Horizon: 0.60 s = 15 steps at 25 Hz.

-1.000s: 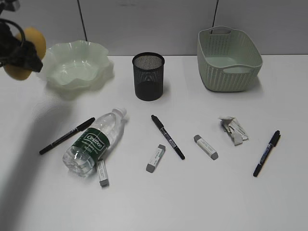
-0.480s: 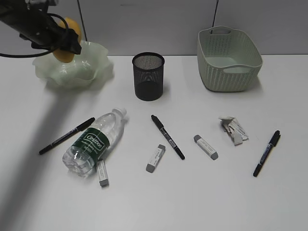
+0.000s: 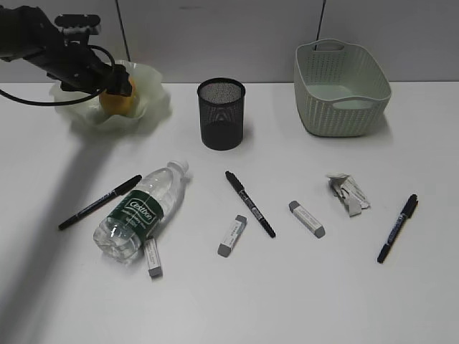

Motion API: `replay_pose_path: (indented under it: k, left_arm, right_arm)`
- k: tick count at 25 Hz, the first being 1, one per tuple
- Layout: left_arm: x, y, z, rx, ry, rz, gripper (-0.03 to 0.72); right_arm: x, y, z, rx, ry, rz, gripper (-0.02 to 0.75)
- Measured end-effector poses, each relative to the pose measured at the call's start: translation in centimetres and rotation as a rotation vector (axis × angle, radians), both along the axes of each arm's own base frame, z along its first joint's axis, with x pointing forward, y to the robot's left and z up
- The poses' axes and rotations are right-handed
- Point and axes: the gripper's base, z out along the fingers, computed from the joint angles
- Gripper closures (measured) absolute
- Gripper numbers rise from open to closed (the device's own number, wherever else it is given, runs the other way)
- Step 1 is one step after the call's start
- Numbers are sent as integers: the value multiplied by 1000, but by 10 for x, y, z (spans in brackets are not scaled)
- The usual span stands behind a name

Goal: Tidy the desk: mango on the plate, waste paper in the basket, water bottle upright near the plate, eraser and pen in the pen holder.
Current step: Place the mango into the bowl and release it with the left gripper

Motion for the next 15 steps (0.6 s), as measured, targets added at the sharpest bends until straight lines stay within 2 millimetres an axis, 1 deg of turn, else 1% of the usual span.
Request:
replay_pose_path:
  k: [5, 7, 8, 11, 13, 15]
  left_arm:
    - [-3, -1, 5, -1, 23, -12, 29]
    - [-7, -1, 16, -4, 38, -24, 30]
    - [-10, -1, 23, -6, 48, -32, 31]
    - [-21, -2, 54, -12, 66, -61, 44]
    - [-32, -3, 73, -15, 103, -88, 67]
    - [-46, -4, 89, -16, 182, -125, 96]
  right_arm:
    - [0, 0, 0, 0, 0, 0, 281]
    - [0, 0, 0, 0, 0, 0, 281]
    - [0, 0, 0, 0, 0, 0, 281]
    - [0, 0, 0, 0, 0, 0, 281]
    - [0, 0, 0, 0, 0, 0, 281]
    - [0, 0, 0, 0, 0, 0, 281]
